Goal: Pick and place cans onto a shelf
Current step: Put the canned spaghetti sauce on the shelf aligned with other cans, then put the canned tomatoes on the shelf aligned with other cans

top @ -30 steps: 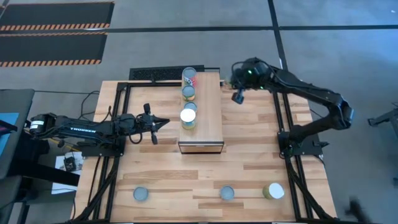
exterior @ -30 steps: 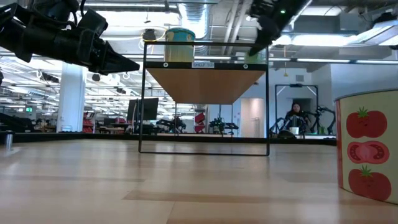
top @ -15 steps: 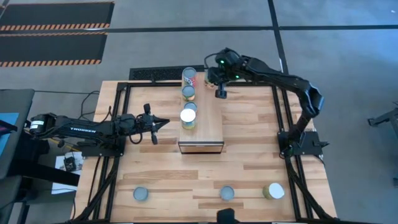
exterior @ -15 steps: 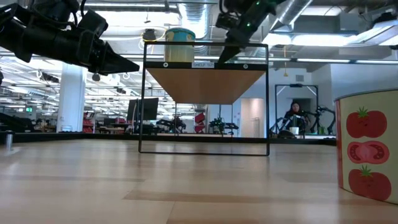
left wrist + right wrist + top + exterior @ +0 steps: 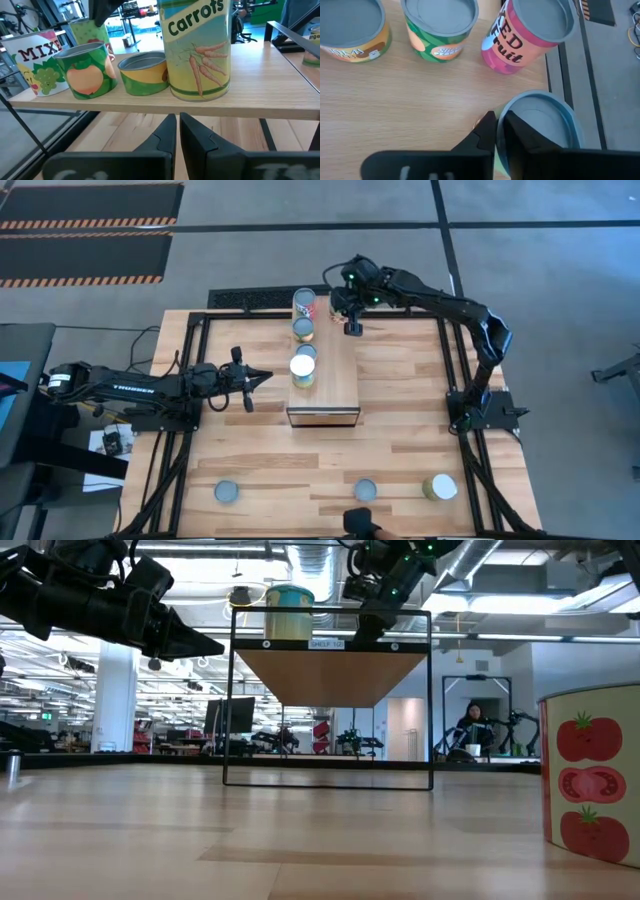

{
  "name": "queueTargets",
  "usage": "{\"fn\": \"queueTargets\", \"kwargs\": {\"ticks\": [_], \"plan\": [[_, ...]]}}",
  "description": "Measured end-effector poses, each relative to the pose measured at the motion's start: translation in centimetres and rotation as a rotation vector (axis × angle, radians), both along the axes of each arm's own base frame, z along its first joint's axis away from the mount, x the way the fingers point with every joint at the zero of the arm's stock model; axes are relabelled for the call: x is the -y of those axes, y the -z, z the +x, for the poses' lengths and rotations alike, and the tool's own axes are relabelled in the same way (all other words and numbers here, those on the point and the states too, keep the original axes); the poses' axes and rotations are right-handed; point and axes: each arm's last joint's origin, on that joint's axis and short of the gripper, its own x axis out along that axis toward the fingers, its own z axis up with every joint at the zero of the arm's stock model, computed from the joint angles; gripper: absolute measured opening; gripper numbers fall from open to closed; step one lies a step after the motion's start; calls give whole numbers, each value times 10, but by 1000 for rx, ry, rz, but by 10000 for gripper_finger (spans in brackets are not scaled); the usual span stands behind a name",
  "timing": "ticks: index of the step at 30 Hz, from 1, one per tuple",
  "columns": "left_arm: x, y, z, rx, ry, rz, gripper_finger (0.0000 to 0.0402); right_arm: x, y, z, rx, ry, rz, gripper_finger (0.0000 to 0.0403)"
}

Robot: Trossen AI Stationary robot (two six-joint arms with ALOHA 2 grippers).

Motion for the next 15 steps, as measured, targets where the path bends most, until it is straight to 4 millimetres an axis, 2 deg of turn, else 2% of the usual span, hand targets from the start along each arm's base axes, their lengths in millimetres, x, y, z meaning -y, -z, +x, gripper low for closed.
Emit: {"fn": "queueTargets", "kwargs": {"ticks": [10, 15], "plan": [[0, 0, 0, 0, 0, 0, 12, 2, -4, 3, 59, 18, -17, 106], [0, 0, 0, -2, 0, 0, 12, -5, -16, -2, 78, 8, -30, 121]]}}
